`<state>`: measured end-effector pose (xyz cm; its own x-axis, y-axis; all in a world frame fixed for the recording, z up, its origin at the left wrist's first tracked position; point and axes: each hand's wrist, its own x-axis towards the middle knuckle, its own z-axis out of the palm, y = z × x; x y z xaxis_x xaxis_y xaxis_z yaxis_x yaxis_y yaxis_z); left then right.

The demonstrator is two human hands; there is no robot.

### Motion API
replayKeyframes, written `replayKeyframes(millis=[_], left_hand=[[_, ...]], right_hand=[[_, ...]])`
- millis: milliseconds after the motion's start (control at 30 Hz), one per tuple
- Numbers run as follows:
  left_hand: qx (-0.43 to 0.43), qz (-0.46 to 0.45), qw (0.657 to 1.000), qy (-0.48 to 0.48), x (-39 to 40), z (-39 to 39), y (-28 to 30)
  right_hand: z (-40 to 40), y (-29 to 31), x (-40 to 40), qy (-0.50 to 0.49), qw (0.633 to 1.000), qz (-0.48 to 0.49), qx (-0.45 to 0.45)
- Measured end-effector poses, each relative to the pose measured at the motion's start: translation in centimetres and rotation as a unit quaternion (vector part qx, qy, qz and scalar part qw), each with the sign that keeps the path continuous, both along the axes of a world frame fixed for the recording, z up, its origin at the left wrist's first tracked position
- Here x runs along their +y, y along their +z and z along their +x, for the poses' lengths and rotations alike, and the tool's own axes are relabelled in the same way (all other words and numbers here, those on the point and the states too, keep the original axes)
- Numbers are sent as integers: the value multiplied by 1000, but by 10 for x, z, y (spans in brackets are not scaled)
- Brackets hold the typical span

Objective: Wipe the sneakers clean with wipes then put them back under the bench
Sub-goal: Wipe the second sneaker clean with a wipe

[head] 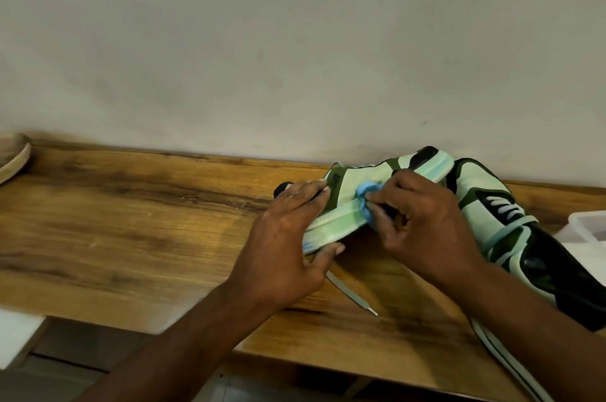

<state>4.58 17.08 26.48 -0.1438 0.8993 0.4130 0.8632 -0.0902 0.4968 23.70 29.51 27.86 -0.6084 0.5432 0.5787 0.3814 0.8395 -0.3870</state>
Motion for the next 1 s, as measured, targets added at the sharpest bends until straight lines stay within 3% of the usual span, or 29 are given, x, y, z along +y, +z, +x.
replayKeyframes(millis=[100,200,267,400,600,800,1000], left_hand=[[1,0,1000,-8,0,0,-2],[5,-10,1000,-13,-1,-2,-1],[12,-9,1000,-12,-1,-1,0],[5,-6,1000,-1,0,0,1],[-1,-18,1000,-11,1,-3,2],[-4,-13,1000,1,1,-3,2],[-14,-23,1000,-1,1,-7,6]], right_hand=[[-13,-2,-23,63,998,-14,10],[-12,4,-32,139,988,-52,-39],[-3,8,-14,116,990,-47,-59],[1,1,4,2,1000,-1,-14],[-13,3,-25,98,994,-45,-34],[-2,0,4,-36,999,7,-19],[-13,2,-22,94,994,-36,-43]])
